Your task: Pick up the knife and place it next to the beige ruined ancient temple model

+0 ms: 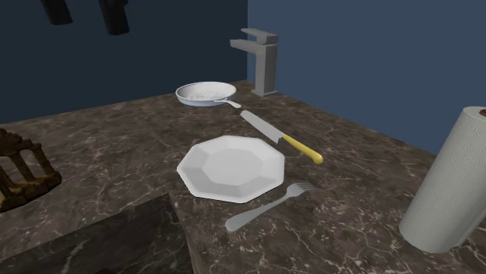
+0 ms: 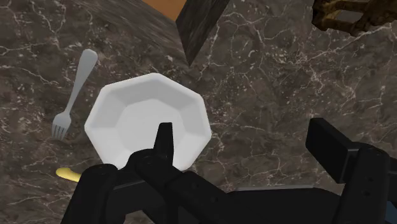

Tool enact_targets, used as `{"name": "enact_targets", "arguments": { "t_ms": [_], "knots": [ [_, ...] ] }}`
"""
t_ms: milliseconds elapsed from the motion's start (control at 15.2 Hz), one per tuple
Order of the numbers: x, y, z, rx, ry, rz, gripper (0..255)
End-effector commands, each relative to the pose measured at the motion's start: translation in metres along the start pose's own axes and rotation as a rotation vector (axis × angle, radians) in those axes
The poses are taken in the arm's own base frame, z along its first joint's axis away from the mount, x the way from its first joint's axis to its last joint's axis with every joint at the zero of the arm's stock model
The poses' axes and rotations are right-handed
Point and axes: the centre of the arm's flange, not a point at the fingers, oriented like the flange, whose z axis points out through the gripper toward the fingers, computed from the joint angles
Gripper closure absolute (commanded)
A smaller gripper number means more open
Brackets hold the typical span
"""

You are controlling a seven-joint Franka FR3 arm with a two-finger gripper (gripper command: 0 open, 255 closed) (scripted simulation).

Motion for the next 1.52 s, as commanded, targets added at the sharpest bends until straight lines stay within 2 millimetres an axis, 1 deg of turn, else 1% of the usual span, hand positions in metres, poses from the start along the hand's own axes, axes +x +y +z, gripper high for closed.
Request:
{"name": "enact_targets", "arguments": {
  "t_ms": [0,396,726,1122,1452],
  "knots": [
    [0.000,0.000,0.000,0.000,0.000,0.000,0],
    [0.045,0.050,0.043,-0.006,-0.018,-0.183,0],
    [0.089,0.085,0.080,-0.010,-0.034,-0.336,0],
    [0.147,0.118,0.124,-0.016,-0.052,-0.520,0],
    [0.198,0.137,0.162,-0.020,-0.067,-0.672,0]
  ]
}}
